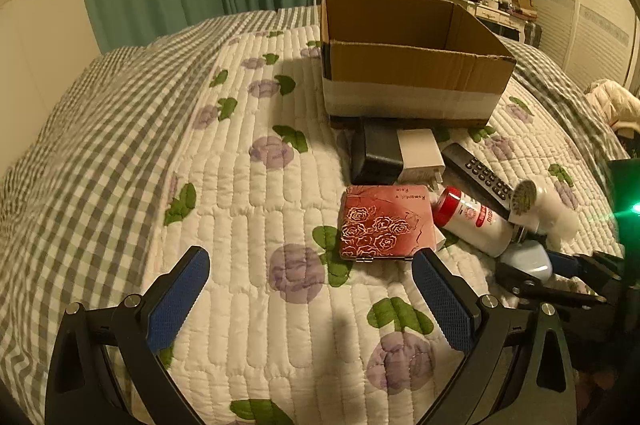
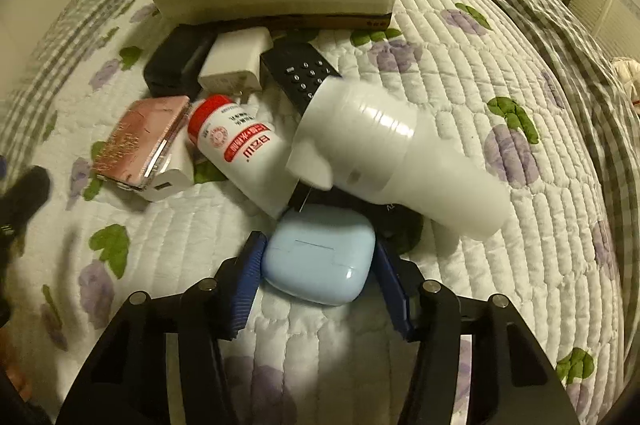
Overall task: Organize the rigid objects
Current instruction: 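Grasp the pink card case with left tool and drop it in box while right tool grasps blue earbud case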
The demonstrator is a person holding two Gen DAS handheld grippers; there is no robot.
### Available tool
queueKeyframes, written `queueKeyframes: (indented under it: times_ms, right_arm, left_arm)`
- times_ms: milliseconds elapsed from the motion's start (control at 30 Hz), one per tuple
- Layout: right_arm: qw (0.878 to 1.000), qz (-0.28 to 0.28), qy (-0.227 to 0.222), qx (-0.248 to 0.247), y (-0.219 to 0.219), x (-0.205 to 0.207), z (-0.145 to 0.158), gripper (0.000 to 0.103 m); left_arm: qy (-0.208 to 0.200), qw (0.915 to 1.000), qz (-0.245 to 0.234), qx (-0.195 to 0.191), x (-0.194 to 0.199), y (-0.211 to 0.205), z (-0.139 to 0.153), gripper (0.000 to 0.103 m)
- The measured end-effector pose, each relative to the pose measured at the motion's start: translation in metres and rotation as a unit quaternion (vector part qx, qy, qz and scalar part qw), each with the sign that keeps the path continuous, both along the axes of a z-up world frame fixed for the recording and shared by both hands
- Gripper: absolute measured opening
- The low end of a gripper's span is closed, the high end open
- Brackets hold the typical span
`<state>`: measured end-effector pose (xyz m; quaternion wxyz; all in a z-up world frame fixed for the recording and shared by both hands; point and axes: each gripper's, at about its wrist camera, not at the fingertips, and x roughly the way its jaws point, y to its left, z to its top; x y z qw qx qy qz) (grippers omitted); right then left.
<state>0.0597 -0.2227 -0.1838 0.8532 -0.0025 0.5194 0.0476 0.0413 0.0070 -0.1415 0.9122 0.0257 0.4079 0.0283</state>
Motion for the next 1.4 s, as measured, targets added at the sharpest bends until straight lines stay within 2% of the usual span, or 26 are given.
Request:
queueKeyframes:
  times_ms: [100,200,300,400,500,567,667,767,800,833,1000,1100,1200,1300,1400]
  right_arm:
    - [1.000,0.006,-0.015,0.010,-0.002,-0.017,0.018,0.054]
    - [0.998,0.022,-0.052,0.004,0.001,-0.027,0.048,0.054]
    - [0.995,0.019,-0.095,-0.006,0.000,-0.015,0.076,0.054]
    - [0.994,0.004,-0.111,-0.006,-0.010,0.007,0.089,0.054]
    - [0.993,-0.002,-0.116,-0.019,-0.007,0.023,0.087,0.054]
    - [0.993,0.000,-0.113,-0.022,0.001,0.037,0.079,0.054]
    - [0.994,0.004,-0.106,-0.024,0.003,0.043,0.070,0.054]
    - [0.995,0.005,-0.101,-0.019,0.008,0.048,0.063,0.054]
    - [0.995,0.005,-0.100,-0.018,0.008,0.049,0.062,0.054]
    - [0.995,0.006,-0.099,-0.018,0.009,0.049,0.061,0.054]
    - [0.994,0.011,-0.104,-0.024,0.013,0.047,0.064,0.054]
    - [0.994,0.011,-0.111,-0.020,0.013,0.043,0.070,0.054]
    - [0.992,0.014,-0.123,-0.011,0.014,0.040,0.085,0.054]
    - [0.990,0.021,-0.142,-0.004,0.015,0.041,0.109,0.054]
    - [0.985,0.033,-0.170,-0.017,0.016,0.048,0.141,0.054]
  left_arm:
    - [0.003,1.0000,-0.007,-0.006,0.001,-0.002,-0.002,0.102]
    - [0.009,0.9999,-0.011,-0.003,0.003,-0.004,-0.005,0.102]
    - [0.020,0.9996,-0.012,-0.017,0.009,-0.004,-0.009,0.102]
    - [0.031,0.9990,-0.015,-0.028,0.024,-0.009,-0.014,0.102]
    - [0.039,0.9985,-0.027,-0.027,0.038,-0.018,-0.021,0.101]
    - [0.053,0.9973,-0.029,-0.042,0.050,-0.021,-0.030,0.097]
    - [0.070,0.9948,-0.039,-0.063,0.062,-0.024,-0.041,0.088]
    - [0.071,0.9943,-0.049,-0.063,0.071,-0.028,-0.045,0.081]
    - [0.072,0.9939,-0.053,-0.066,0.072,-0.029,-0.046,0.074]
    - [0.072,0.9934,-0.057,-0.067,0.073,-0.030,-0.045,0.072]
    - [0.074,0.9931,-0.073,-0.054,0.066,-0.036,-0.042,0.072]
    - [0.066,0.9938,-0.072,-0.055,0.059,-0.036,-0.031,0.072]
    - [0.039,0.9953,-0.068,-0.056,0.056,-0.035,-0.003,0.072]
    - [0.007,0.9962,-0.074,-0.046,0.059,-0.037,0.035,0.072]
    - [-0.022,0.9965,-0.074,-0.031,0.069,-0.039,0.066,0.072]
